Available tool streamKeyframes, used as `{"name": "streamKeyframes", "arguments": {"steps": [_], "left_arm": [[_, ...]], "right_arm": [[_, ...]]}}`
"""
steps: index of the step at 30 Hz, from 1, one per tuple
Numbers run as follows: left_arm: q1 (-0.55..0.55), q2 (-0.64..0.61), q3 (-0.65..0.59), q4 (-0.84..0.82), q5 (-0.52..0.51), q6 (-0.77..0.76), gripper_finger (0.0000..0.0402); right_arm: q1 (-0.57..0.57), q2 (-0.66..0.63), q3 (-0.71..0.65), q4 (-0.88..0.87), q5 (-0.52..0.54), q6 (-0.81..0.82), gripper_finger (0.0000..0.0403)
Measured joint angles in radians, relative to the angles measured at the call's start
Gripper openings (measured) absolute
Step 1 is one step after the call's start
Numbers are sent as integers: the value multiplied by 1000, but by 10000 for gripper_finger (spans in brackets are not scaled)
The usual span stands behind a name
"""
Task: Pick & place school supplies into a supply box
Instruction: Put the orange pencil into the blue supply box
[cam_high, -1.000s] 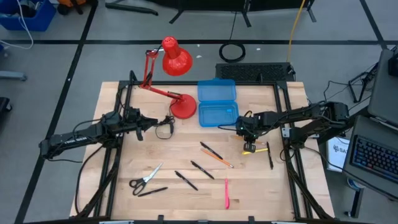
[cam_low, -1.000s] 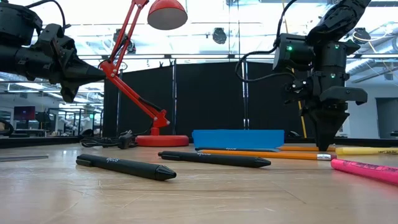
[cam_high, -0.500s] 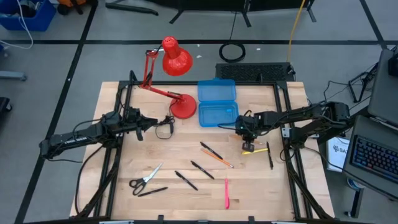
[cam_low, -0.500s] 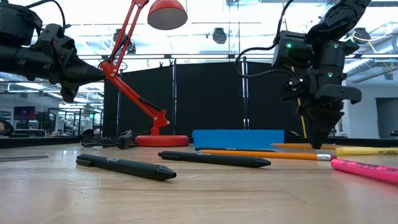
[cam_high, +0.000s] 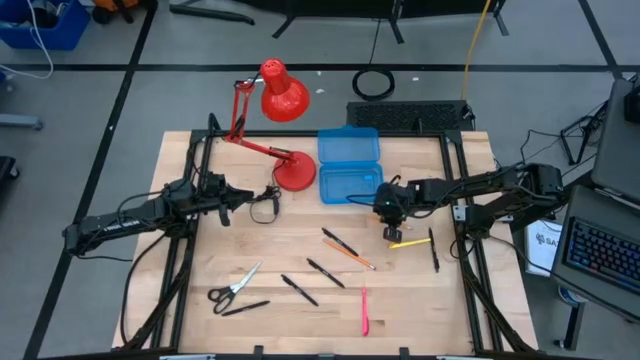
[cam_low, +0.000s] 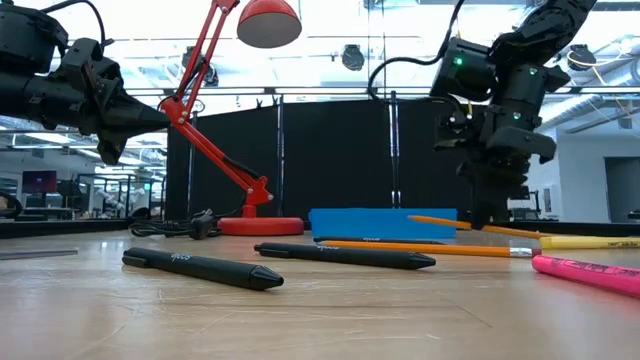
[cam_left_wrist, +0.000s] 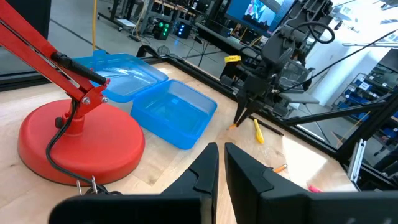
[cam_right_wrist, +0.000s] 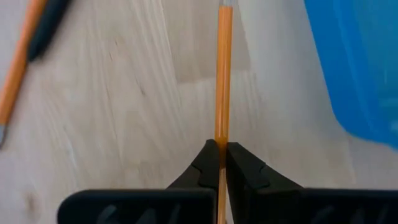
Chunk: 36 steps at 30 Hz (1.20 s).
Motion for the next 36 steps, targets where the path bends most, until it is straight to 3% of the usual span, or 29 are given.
{"name": "streamKeyframes", "arguments": {"steps": [21,36], "left_arm": [[0,0,0,0,0,3,31],[0,0,0,0,0,2,31]], "right_arm": [[0,-2,51,200,6,-75,0],[-61,-2,179,276,156,-271,0]]}}
